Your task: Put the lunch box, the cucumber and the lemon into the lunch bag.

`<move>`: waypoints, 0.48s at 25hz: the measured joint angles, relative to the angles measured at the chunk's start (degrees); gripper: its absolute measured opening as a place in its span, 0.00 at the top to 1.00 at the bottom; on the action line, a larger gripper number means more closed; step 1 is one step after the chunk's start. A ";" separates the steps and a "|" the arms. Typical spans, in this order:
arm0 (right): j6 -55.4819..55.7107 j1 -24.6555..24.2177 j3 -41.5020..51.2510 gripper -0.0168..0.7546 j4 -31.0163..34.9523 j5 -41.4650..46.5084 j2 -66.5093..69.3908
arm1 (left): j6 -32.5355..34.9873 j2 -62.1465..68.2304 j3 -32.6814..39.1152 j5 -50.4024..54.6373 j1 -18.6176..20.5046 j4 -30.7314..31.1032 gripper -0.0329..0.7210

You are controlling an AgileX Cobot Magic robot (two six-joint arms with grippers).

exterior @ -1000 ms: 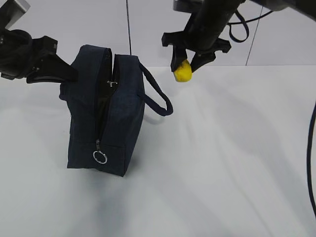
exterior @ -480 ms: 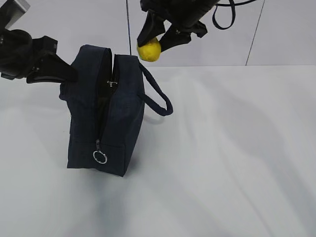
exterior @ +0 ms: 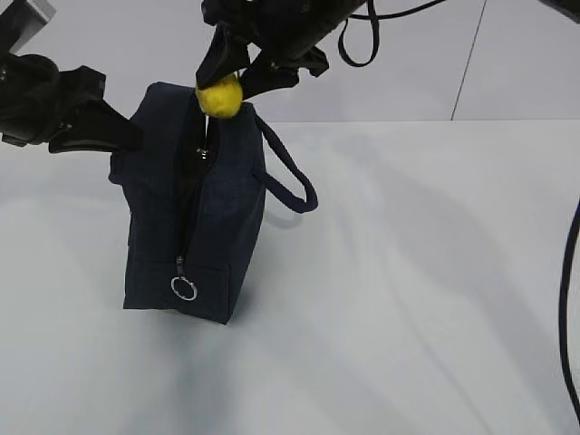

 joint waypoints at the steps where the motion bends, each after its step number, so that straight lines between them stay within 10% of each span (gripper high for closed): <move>1: -0.13 0.23 0.00 0.47 0.22 -0.20 0.42 | 0.00 0.00 0.00 0.00 0.00 0.00 0.93; 12: -2.33 0.76 0.00 0.43 0.81 -0.54 2.41 | 0.00 0.00 0.00 -0.09 0.00 0.00 0.93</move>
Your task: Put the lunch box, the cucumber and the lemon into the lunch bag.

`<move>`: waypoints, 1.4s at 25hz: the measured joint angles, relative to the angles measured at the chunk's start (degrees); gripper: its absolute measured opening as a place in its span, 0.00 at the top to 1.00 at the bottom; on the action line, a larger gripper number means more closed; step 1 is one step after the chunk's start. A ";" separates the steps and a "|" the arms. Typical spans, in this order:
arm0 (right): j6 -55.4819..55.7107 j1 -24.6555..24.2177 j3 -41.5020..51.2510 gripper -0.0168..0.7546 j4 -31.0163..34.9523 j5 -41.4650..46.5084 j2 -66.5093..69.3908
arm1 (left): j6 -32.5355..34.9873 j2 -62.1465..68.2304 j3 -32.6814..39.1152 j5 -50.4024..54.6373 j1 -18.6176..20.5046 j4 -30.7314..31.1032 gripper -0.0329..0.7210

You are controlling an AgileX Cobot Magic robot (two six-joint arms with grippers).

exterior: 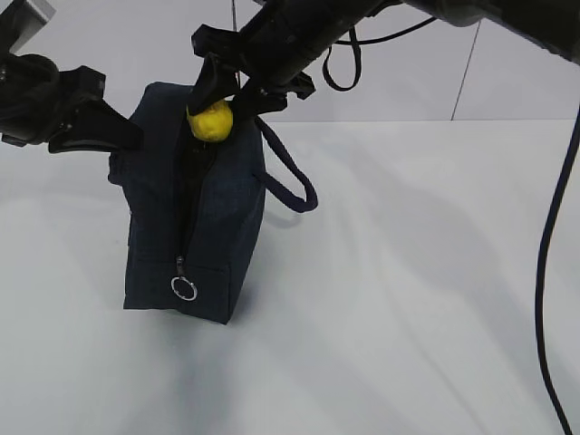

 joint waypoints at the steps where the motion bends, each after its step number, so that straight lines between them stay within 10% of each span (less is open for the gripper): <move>1: -0.31 0.00 0.00 0.41 0.00 0.00 0.00 | 0.00 0.00 0.00 0.00 0.00 0.00 0.93; 35: -3.58 0.09 -0.12 0.36 -5.37 1.40 -2.23 | 0.00 0.00 0.00 -0.12 0.00 -0.04 0.93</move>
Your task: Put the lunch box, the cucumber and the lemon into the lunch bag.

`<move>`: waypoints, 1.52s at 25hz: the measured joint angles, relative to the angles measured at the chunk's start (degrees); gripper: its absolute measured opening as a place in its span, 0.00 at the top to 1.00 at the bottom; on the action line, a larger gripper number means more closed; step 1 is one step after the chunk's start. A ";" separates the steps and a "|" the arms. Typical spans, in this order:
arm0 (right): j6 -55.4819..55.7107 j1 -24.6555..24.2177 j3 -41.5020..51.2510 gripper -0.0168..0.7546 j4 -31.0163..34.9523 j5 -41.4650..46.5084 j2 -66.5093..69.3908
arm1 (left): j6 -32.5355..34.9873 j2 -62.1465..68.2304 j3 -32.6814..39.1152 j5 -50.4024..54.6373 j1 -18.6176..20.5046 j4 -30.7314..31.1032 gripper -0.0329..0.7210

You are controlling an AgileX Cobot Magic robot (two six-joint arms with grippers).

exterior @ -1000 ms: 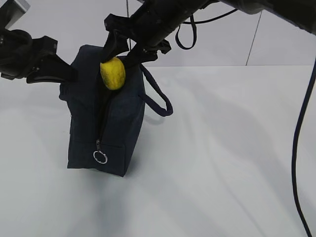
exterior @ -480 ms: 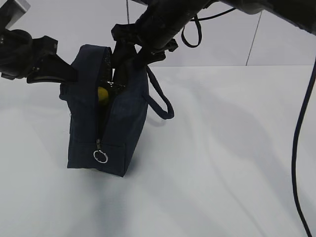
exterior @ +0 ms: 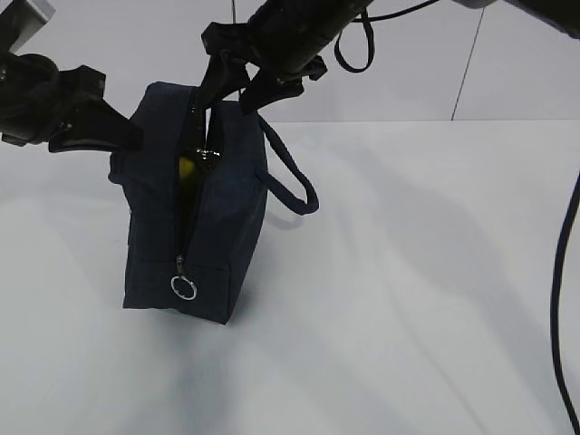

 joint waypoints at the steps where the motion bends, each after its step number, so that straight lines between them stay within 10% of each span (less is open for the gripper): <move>1: 0.00 0.00 -0.13 0.36 0.00 0.64 -0.45 | 0.00 0.00 0.00 -0.07 0.00 0.00 0.93; 12: -0.71 -0.59 -0.25 0.36 -16.94 4.97 -3.31 | 0.00 0.00 0.00 -0.07 0.00 0.00 0.93; 38: 2.14 -3.33 23.98 0.36 -14.72 5.28 -27.45 | 2.20 0.00 0.00 -0.07 0.00 1.40 0.93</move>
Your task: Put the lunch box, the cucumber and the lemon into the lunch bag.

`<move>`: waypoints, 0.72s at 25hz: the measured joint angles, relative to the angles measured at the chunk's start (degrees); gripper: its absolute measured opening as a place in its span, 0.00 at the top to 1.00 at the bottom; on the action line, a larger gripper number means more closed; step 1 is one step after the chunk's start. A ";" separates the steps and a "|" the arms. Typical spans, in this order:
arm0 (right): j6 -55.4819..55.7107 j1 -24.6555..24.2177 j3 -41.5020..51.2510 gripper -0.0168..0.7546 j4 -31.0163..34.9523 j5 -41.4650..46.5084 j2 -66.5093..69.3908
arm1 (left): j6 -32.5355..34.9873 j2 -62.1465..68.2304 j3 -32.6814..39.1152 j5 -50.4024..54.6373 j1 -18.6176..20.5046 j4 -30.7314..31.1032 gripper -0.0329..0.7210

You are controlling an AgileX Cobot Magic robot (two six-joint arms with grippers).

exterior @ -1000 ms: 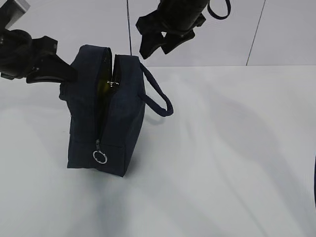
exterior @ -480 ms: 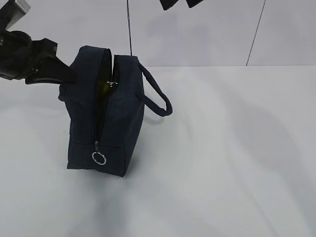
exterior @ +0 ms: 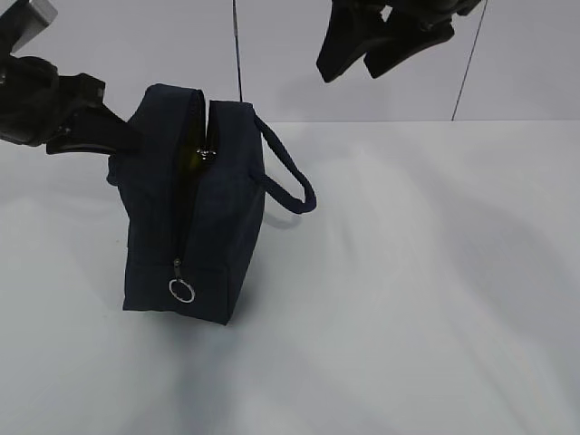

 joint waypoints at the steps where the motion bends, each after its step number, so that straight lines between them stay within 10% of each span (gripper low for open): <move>1: 0.00 0.00 1.80 0.36 0.08 0.00 -1.09 | 0.02 0.00 0.00 0.00 0.00 0.00 0.93; 18: -7.02 -0.04 17.84 0.36 25.48 -20.37 1.53 | 3.06 0.00 0.00 -0.52 0.00 0.04 0.93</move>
